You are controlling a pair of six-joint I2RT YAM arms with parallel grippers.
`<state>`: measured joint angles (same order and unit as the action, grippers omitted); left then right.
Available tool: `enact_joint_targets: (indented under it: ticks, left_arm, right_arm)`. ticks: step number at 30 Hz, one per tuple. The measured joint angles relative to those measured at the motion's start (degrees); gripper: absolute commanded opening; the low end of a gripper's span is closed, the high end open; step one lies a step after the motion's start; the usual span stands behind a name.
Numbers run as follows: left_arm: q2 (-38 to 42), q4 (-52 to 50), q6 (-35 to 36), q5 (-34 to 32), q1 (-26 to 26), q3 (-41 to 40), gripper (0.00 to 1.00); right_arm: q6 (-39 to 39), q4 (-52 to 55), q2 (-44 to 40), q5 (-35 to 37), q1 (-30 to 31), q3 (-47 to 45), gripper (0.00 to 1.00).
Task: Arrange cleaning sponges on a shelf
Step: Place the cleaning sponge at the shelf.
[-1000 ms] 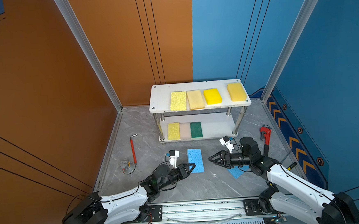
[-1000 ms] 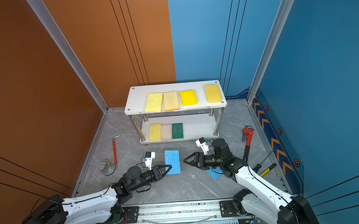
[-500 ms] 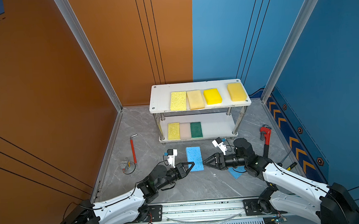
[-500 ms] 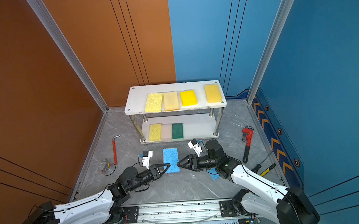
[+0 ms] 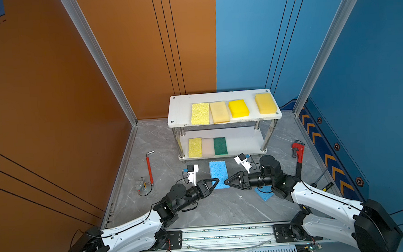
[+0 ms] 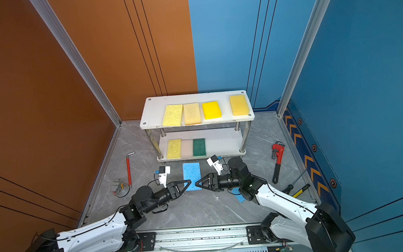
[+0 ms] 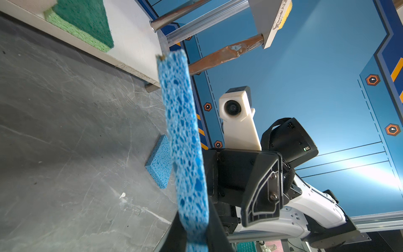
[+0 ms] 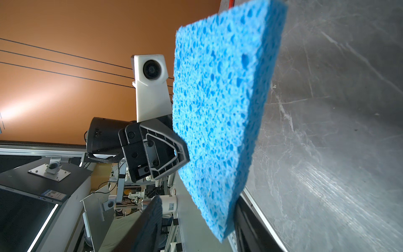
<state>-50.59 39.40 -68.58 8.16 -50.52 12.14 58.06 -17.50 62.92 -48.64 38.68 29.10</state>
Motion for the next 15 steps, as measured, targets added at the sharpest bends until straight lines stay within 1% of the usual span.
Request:
enact_joint_targets:
  ticks: [4,6,7,9,10,15]
  left_arm:
    - [-0.1,0.0,0.0,-0.3,0.0,0.1,0.15]
    - [-0.1,0.0,0.0,-0.5,0.0,0.1,0.15]
    - [-0.1,0.1,0.0,-0.6,0.0,0.1,0.14]
    - [-0.1,0.2,0.0,-0.6,0.0,0.1,0.15]
    - [-0.1,0.2,0.0,-0.7,0.0,0.1,0.15]
    - [-0.1,0.2,0.0,-1.0,0.0,0.1,0.15]
  right_arm:
    - [0.5,-0.3,0.3,0.7,0.3,0.0,0.39]
    - [0.5,-0.6,0.4,0.9,0.4,0.0,0.38]
    - [0.5,-0.7,0.5,0.9,0.4,0.0,0.41]
    - [0.5,-0.9,0.9,0.9,0.4,0.0,0.56]
    - [0.5,-1.1,1.2,0.9,0.5,0.0,0.59]
    - [0.5,-1.0,2.1,1.6,0.7,0.0,0.61]
